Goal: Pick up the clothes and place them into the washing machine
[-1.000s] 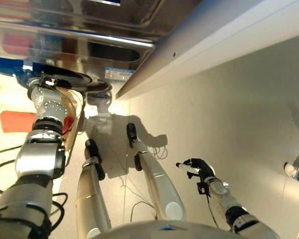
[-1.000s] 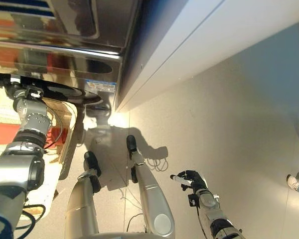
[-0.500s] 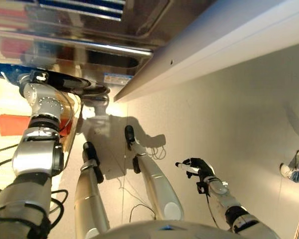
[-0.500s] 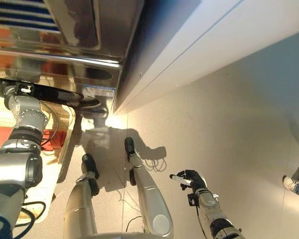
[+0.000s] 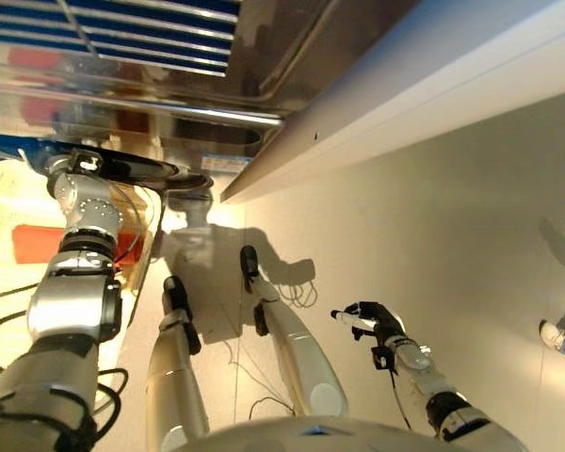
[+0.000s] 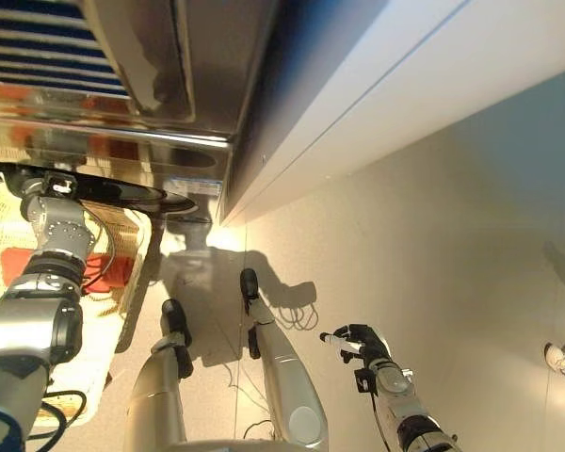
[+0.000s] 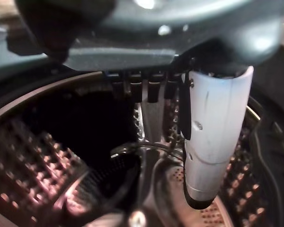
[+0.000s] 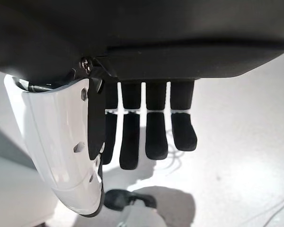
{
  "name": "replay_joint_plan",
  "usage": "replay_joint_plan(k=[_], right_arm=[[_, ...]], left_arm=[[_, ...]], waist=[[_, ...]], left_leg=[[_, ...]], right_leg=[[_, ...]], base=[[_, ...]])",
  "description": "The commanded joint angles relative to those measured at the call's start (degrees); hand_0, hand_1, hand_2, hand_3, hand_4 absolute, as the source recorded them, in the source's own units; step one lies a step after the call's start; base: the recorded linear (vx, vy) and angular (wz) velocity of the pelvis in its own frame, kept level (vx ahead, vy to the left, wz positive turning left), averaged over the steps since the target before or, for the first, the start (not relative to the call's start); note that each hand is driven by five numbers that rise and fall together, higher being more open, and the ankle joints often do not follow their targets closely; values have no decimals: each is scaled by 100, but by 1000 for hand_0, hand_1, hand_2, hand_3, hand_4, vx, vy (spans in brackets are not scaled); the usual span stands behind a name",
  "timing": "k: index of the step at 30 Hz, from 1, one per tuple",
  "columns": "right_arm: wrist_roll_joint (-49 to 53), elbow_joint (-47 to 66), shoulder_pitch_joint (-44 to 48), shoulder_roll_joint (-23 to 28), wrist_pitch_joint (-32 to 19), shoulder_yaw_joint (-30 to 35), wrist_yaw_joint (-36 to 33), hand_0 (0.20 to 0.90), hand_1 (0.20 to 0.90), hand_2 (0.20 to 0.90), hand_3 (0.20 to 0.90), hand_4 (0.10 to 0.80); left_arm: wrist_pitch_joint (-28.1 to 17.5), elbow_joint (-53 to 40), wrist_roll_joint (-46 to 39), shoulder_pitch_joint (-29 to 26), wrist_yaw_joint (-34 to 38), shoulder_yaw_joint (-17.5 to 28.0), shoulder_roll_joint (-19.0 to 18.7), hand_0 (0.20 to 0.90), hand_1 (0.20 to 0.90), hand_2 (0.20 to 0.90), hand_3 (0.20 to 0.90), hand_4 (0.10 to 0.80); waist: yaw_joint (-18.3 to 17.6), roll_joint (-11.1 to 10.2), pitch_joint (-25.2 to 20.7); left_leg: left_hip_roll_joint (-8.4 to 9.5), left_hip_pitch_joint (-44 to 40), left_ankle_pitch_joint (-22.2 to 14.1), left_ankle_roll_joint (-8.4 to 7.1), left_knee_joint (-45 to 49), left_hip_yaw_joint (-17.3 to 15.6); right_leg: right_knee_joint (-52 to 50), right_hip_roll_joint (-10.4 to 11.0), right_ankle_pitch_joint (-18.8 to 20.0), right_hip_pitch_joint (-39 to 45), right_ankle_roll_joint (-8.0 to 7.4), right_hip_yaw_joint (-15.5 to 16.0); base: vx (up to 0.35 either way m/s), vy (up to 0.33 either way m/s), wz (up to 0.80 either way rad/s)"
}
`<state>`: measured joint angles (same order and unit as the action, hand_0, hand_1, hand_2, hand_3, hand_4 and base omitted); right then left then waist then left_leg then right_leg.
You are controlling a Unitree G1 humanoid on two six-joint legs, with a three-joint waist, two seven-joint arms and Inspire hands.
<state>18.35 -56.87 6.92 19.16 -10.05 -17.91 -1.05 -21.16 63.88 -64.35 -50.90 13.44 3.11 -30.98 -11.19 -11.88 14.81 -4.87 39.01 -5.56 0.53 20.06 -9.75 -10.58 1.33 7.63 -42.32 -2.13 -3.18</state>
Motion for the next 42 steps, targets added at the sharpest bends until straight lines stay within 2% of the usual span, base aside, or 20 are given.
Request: replay_joint_plan(k=[1,5,7,8,10,14,15,18,22,25,30,32,33,42], right_arm=[[-28,-134,-466,696,-35,249,-10,900,900,900,900,800],[-52,-57,-436,733,-27,276,10,900,900,900,900,800],[-85,-60,-388,771,-51,303,24,900,900,900,900,800],[-92,-14,-407,767,-68,345,25,900,900,900,900,800],[-133,43,-419,799,-88,388,16,900,900,900,900,800],[-142,208,-581,764,-229,532,-45,900,900,900,900,800],[-144,206,-619,757,-273,546,-43,900,900,900,900,800],[-155,48,-674,693,-373,556,-75,900,900,900,900,800],[-133,-47,-724,660,-472,547,-126,900,900,900,900,800],[-101,-116,-730,644,-569,516,-145,900,900,900,900,800],[-72,-192,-743,676,-652,470,-118,900,900,900,900,800],[-72,-166,-761,714,-680,456,-92,900,900,900,900,800],[-56,-167,-774,747,-706,459,-76,900,900,900,900,800],[8,-41,-764,852,-731,352,37,900,900,900,900,800]], left_arm=[[-13,226,834,266,-172,-193,-157,900,900,900,900,800],[355,630,2101,543,-2,-659,-179,900,900,900,900,800],[633,992,3162,651,179,-1031,-266,900,900,900,900,800],[648,1036,3320,702,235,-1076,-241,900,900,900,900,800],[811,939,4166,833,518,-1333,-179,900,900,900,900,800],[794,660,5205,1214,1087,-1459,-225,900,900,900,900,800],[795,565,5324,1305,1174,-1432,-250,900,900,900,900,800],[785,386,5863,1547,1606,-1435,-410,900,900,900,900,800],[951,133,6791,1777,2163,-1596,-811,900,900,900,900,800],[1227,-139,7994,1951,2495,-2028,-1284,900,900,900,900,800],[1588,-176,8968,2025,2547,-2381,-1797,900,900,900,900,800],[1725,-168,9416,1983,2546,-2619,-2027,900,900,900,900,800],[1858,-407,9995,1949,2498,-2918,-2279,900,900,900,900,800],[2038,-599,10951,1534,2193,-3699,-2544,900,900,900,900,800]], waist=[[50,255,-286],[107,302,-207],[133,324,-173],[138,330,-167],[167,354,-136],[233,363,-84],[234,321,-50],[302,318,-30],[365,341,-3],[428,388,16],[481,450,42],[490,473,39],[496,512,46],[482,571,69]], left_leg=[[114,-20,113,-344,-389,433],[177,-147,278,-370,-565,456],[192,-163,342,-369,-585,469],[207,-179,356,-370,-600,478],[227,-197,392,-367,-622,495],[259,-250,441,-371,-657,528],[296,-191,654,-344,-688,483],[305,-224,697,-353,-740,510],[318,-251,735,-353,-794,554],[326,-253,752,-346,-807,569],[325,-221,763,-334,-793,586],[327,-211,762,-331,-791,590],[325,-190,758,-326,-782,592],[330,-121,737,-301,-757,590]], right_leg=[[366,-19,-106,620,-178,395],[476,39,-41,763,-185,453],[476,52,-24,789,-182,479],[480,62,-23,804,-187,490],[472,85,-14,823,-184,510],[452,120,-17,864,-183,560],[464,176,117,815,-152,596],[474,201,116,861,-157,639],[480,219,98,897,-156,666],[483,228,98,901,-160,669],[463,239,83,888,-160,675],[462,239,81,883,-167,662],[455,241,79,861,-170,653],[412,247,85,779,-174,616]], base=[[-1,-9,6],[-13,-4,20],[-17,6,14],[-11,14,11],[-8,11,8],[-31,5,8],[-109,-9,8],[-33,-11,13],[0,2,7],[-3,17,5],[-3,10,2],[-10,16,0],[0,0,0],[0,0,0]])
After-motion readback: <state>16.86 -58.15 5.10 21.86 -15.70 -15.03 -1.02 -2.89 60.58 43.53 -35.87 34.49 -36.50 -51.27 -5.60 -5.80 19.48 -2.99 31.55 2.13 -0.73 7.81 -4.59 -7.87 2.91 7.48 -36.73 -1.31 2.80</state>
